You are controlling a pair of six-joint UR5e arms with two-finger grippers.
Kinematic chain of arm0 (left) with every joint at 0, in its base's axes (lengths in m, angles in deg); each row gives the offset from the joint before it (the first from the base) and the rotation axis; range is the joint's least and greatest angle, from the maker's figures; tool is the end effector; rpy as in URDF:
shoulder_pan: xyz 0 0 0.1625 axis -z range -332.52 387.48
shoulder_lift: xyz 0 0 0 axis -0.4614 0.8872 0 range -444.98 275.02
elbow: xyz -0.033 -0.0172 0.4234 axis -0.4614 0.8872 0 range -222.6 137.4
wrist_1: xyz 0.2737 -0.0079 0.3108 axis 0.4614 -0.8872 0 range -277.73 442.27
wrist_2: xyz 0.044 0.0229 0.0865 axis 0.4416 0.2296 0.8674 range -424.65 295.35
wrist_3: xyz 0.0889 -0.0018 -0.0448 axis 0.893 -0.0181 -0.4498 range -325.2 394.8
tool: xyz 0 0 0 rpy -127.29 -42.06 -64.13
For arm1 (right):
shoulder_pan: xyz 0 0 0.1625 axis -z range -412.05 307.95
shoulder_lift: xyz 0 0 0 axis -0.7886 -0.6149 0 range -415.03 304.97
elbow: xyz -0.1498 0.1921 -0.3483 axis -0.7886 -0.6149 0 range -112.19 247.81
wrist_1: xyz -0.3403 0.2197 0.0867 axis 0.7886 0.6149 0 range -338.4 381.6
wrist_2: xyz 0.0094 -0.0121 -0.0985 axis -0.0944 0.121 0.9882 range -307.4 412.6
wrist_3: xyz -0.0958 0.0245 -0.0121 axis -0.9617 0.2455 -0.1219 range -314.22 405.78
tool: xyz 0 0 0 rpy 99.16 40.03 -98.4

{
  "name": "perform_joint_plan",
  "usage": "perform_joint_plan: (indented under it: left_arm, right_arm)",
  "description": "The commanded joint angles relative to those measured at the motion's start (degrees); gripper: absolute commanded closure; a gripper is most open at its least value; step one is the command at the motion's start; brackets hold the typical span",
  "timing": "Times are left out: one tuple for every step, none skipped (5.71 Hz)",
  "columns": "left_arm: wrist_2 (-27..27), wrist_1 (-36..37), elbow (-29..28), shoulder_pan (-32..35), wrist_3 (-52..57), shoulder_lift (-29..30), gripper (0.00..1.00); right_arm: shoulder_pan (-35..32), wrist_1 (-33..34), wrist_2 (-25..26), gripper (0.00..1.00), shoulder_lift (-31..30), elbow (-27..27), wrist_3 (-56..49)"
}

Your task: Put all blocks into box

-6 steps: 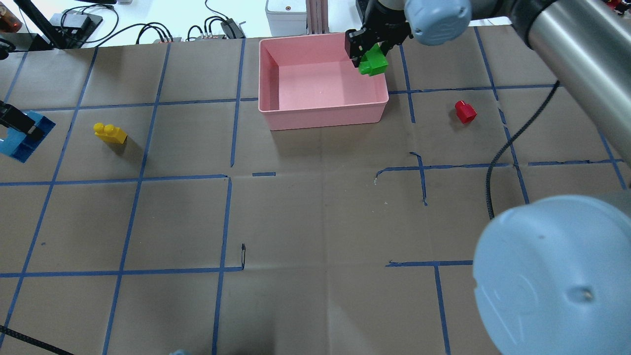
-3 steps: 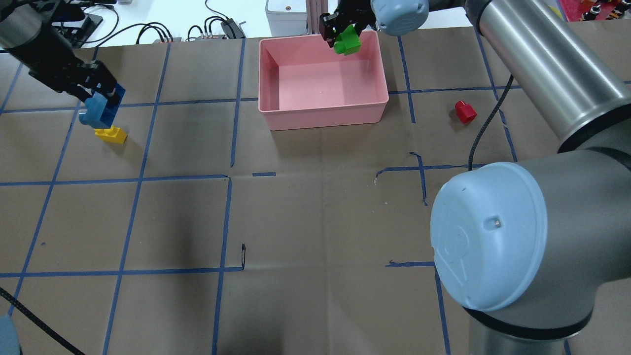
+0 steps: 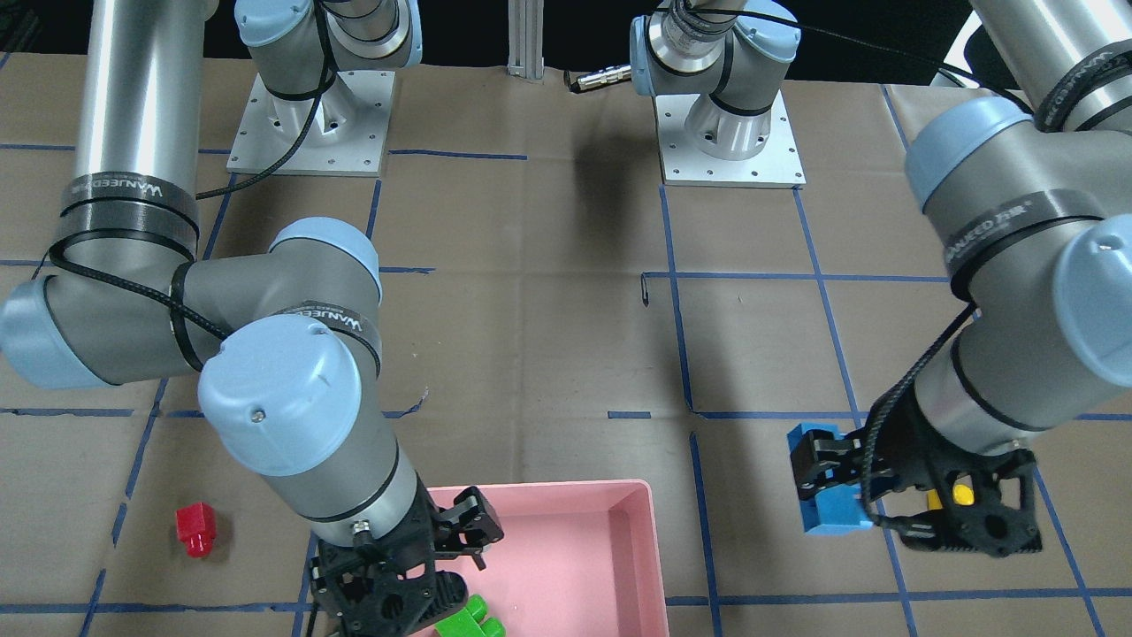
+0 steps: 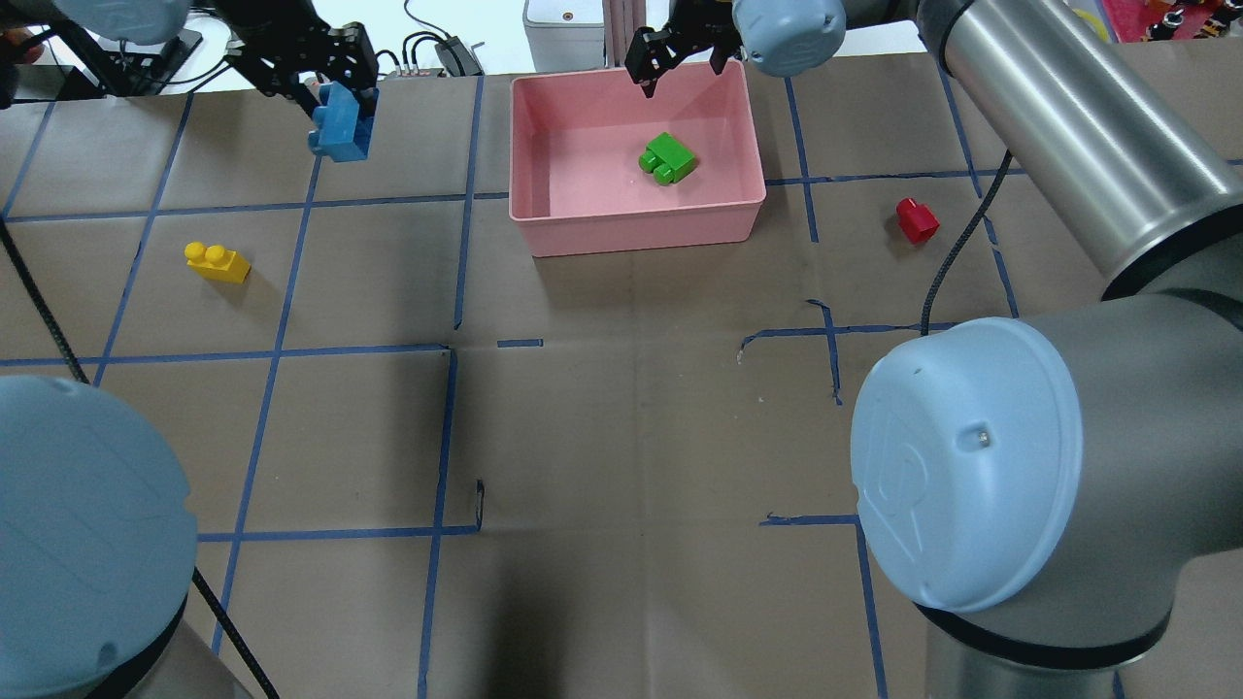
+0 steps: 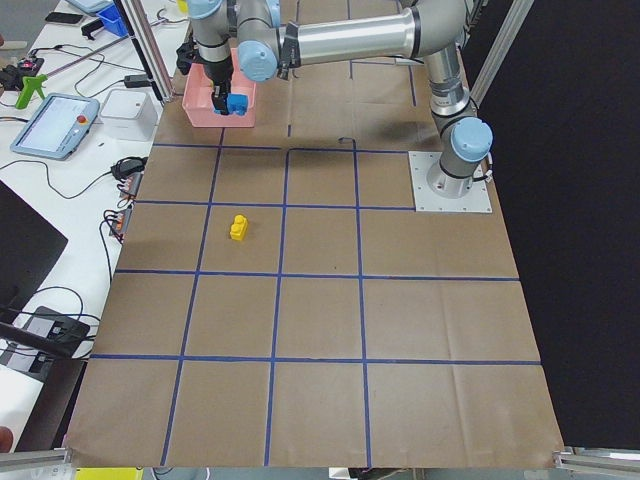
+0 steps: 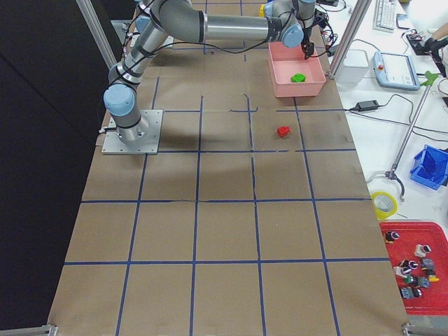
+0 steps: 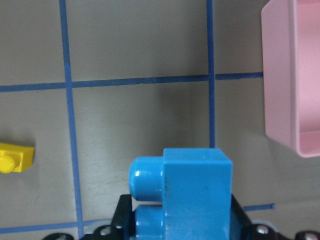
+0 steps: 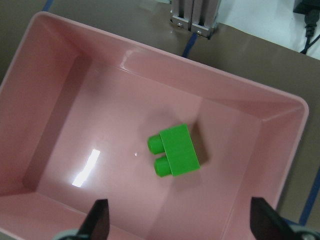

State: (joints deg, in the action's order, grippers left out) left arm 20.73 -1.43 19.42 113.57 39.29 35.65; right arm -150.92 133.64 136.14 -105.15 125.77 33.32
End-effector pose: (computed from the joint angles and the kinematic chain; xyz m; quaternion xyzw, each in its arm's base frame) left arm -0.0923 -0.7221 0.4174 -0.0064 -0.9987 0.0347 0.0378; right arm 0.2633 -0.7503 0.3635 -0.1901 0.9724 -0.1250 0.0520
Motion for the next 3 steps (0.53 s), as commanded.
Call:
perform_joint_plan:
  left_arm:
    - [0.04,0.03,-7.58,7.21,-10.25,6.52,0.83]
    - [0.04,0.72,-9.27,11.25,-16.38,8.81,0.83]
    - [0.13,2.38,-10.5,14.33,-20.53,12.14,0.83]
  right_arm:
    - [5.93,-7.05,6.16,0.01,-7.49,6.51,-0.02]
    - [9.88,-7.54,8.55,0.01,-12.94,13.6,-0.71]
    - [14.8,-6.58,8.57,0.02,-16.21,20.28,-0.63]
